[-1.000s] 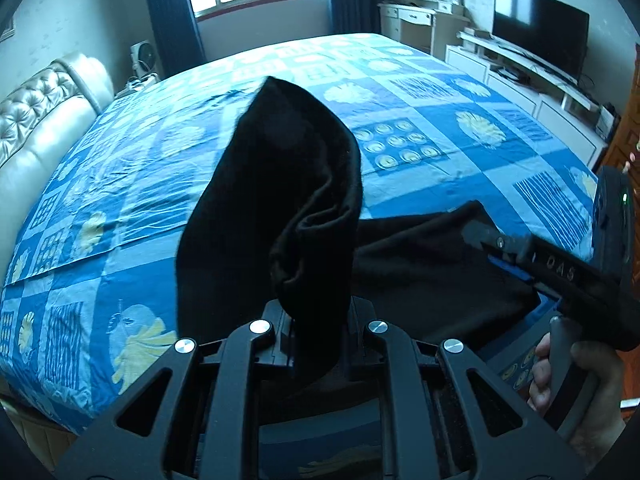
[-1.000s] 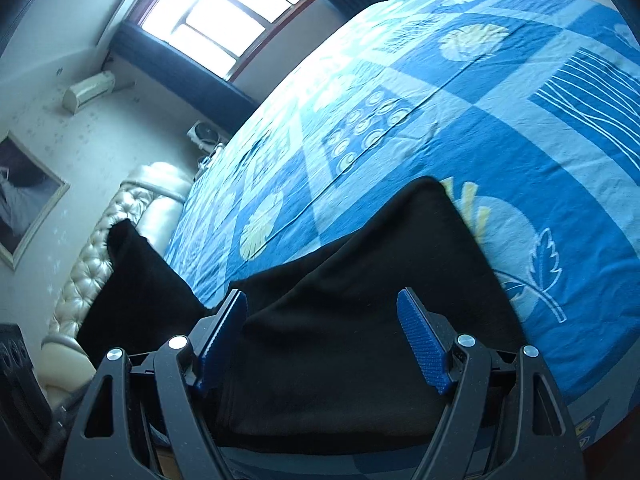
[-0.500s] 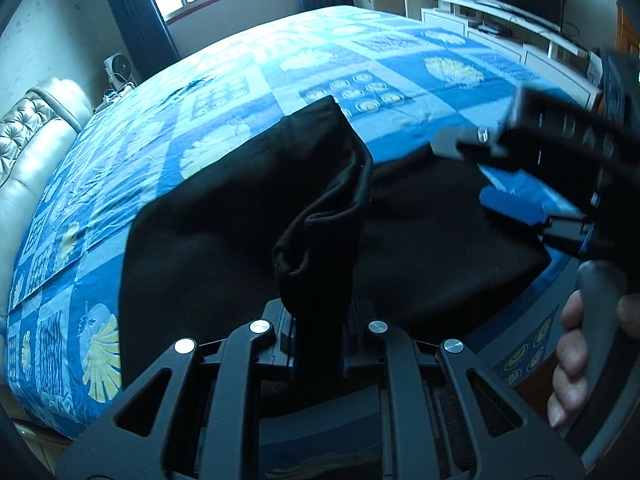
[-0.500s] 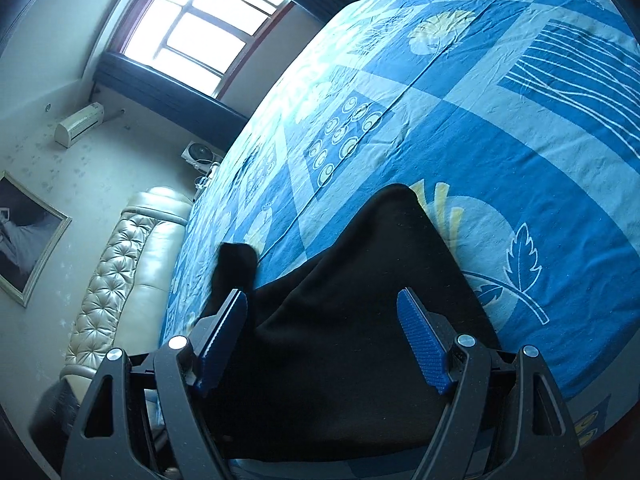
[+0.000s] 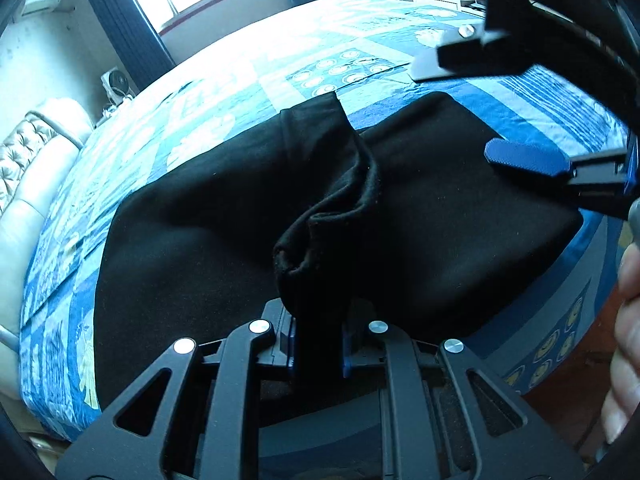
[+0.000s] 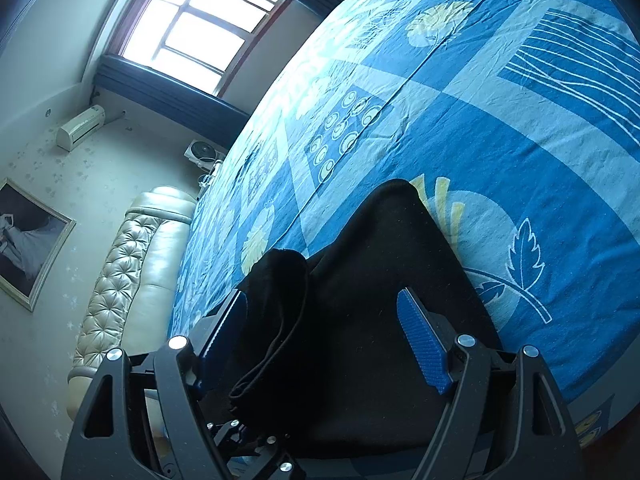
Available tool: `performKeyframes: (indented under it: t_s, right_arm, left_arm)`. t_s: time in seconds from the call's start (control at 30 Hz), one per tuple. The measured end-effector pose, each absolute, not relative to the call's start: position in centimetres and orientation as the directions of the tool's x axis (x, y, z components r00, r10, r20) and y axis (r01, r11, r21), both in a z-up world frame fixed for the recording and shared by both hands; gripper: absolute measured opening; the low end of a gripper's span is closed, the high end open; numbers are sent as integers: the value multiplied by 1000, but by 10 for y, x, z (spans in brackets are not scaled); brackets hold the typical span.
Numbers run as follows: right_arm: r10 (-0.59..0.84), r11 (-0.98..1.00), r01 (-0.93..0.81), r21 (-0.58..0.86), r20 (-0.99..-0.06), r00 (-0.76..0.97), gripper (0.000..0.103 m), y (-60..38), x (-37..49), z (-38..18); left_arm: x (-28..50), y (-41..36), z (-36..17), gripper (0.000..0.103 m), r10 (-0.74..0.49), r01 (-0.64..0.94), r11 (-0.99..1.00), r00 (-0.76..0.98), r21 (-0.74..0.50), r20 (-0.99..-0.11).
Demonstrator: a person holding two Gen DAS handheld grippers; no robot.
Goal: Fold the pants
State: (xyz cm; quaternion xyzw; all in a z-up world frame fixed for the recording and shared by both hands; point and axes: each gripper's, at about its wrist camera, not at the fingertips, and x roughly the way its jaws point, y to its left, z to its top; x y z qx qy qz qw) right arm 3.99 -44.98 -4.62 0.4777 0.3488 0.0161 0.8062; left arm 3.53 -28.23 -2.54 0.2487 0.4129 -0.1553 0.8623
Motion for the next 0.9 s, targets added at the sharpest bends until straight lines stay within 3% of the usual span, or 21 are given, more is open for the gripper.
performKeyframes:
  t_s: [0.17, 0.3, 0.4, 0.43, 0.47, 0.63, 0.73, 0.9]
  right_arm:
    - [368, 543, 297, 785, -541, 756, 77, -450, 43, -43]
    - [382, 549, 282, 787, -536, 753, 77, -450, 46, -41]
    - [385, 547, 285, 787, -538, 750, 77, -452, 46, -42]
    - [384, 547, 286, 787, -539, 749, 77, -453, 45, -43]
    - [383, 547, 288, 786, -541, 749, 77, -454, 45, -43]
    - [390, 547, 288, 786, -543, 744, 77, -455, 47, -43]
    - [408, 547, 277, 790, -541, 735, 77, -451, 49, -43]
    - [436, 597, 256, 760, -575, 692, 77, -437, 57, -42]
  left_arm:
    - [26, -289, -31, 15, -40, 476, 799, 652, 368, -757]
    - [21, -289, -30, 19, -56, 477, 805, 652, 352, -756]
    - [20, -283, -24, 31, -104, 497, 813, 638, 305, -763]
    - [19, -280, -21, 48, -122, 502, 817, 631, 283, -766]
    - [18, -276, -16, 57, -140, 500, 826, 627, 258, -766]
    - [4, -242, 18, 90, -251, 497, 857, 638, 140, -728]
    - [2, -214, 36, 93, -272, 481, 870, 652, 108, -707]
    - [19, -131, 33, 94, -245, 382, 924, 598, 2, -763]
